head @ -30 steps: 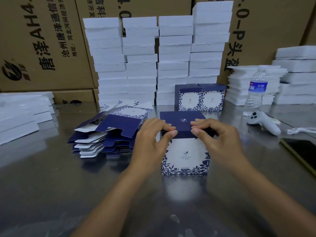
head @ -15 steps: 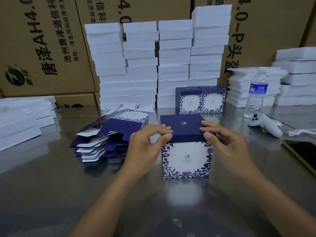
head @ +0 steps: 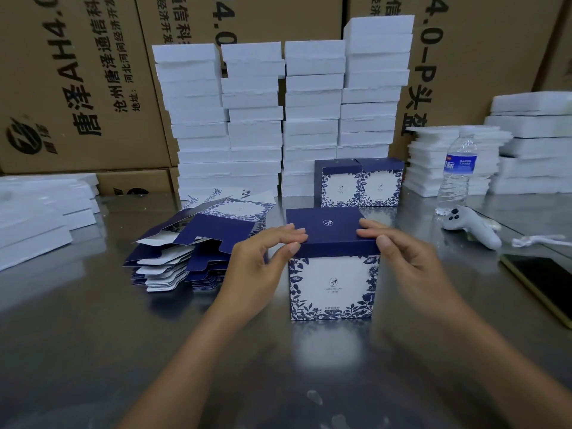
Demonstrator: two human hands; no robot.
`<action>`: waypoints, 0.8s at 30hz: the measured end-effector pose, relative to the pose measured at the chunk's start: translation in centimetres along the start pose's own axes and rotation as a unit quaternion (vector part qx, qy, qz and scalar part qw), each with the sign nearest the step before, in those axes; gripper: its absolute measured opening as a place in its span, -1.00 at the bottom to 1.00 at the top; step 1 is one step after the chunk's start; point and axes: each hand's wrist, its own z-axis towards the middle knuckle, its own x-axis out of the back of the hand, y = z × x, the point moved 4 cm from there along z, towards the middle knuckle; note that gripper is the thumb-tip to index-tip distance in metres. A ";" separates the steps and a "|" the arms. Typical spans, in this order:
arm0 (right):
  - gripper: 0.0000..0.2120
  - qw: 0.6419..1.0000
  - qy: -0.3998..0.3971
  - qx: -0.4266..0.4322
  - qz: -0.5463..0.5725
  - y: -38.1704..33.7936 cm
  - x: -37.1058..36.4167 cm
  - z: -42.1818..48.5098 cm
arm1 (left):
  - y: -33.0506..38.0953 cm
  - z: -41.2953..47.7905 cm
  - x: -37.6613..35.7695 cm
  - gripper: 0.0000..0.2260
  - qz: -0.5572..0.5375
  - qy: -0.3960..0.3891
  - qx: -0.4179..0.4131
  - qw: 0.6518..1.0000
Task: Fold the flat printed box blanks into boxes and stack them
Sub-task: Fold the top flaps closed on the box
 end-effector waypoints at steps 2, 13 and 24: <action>-0.73 0.999 0.006 0.013 -0.030 -0.4 0.0 0.1 | 0.0 -0.2 0.3 -0.70 0.000 -0.011 -0.011 1.000; -0.53 0.910 0.018 0.074 -0.407 -3.4 -3.2 -2.5 | -0.6 -2.5 -1.3 -0.77 0.108 0.148 -0.028 0.983; -0.16 0.854 -0.053 -0.097 -0.509 1.1 -6.7 0.6 | -2.6 -1.8 -4.4 -0.61 0.141 0.016 0.020 0.990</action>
